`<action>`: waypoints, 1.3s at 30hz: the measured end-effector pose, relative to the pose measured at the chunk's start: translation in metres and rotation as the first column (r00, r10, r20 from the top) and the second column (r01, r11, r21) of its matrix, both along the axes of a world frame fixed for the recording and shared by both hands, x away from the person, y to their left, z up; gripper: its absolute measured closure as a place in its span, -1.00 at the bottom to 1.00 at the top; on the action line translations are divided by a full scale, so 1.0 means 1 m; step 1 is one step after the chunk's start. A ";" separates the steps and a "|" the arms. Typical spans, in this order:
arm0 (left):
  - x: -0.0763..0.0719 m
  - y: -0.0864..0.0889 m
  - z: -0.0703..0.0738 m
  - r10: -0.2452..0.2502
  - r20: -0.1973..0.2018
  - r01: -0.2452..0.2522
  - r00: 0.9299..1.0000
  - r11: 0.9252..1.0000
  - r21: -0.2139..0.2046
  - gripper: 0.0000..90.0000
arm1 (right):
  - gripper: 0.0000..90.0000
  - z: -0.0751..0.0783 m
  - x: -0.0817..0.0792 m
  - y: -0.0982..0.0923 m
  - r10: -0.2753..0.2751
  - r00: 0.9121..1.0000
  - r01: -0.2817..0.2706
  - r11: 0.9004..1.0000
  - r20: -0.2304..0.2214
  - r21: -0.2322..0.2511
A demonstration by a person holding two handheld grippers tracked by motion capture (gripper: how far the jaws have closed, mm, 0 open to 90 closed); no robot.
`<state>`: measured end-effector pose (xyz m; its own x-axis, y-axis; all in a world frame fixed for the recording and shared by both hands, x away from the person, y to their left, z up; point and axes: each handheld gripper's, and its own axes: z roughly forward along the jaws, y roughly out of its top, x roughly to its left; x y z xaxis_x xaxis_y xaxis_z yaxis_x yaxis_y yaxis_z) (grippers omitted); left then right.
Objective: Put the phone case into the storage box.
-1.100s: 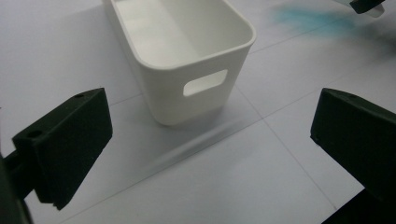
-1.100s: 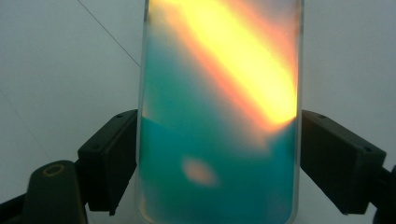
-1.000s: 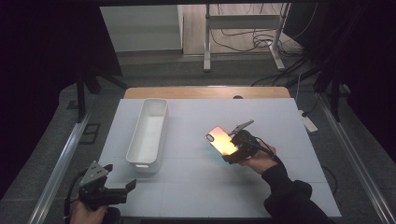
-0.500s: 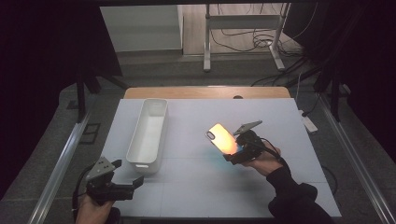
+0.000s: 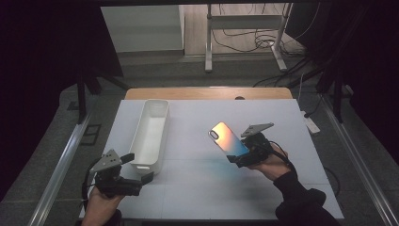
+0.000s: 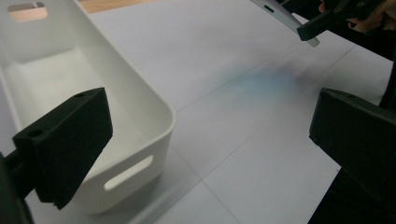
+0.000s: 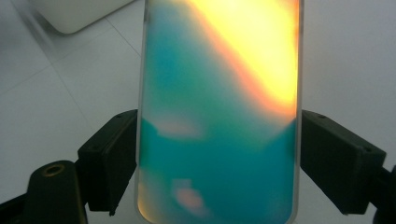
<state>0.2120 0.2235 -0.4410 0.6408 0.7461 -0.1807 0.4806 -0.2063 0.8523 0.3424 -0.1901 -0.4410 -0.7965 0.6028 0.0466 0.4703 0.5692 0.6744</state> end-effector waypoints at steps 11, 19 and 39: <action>0.017 -0.013 0.007 -0.092 0.017 0.093 0.996 0.995 -0.043 -1.00 | -0.63 0.010 -0.010 -0.008 0.019 0.999 -0.021 0.997 0.030 0.069; 0.030 -0.027 0.012 -0.152 0.029 0.154 0.988 0.987 -0.046 -1.00 | -0.63 0.015 -0.018 -0.013 0.038 0.998 -0.043 0.993 0.043 0.111; 0.052 -0.058 0.020 -0.276 0.060 0.280 0.959 0.957 -0.080 -1.00 | -0.63 0.024 -0.035 -0.021 0.072 0.995 -0.083 0.976 0.064 0.200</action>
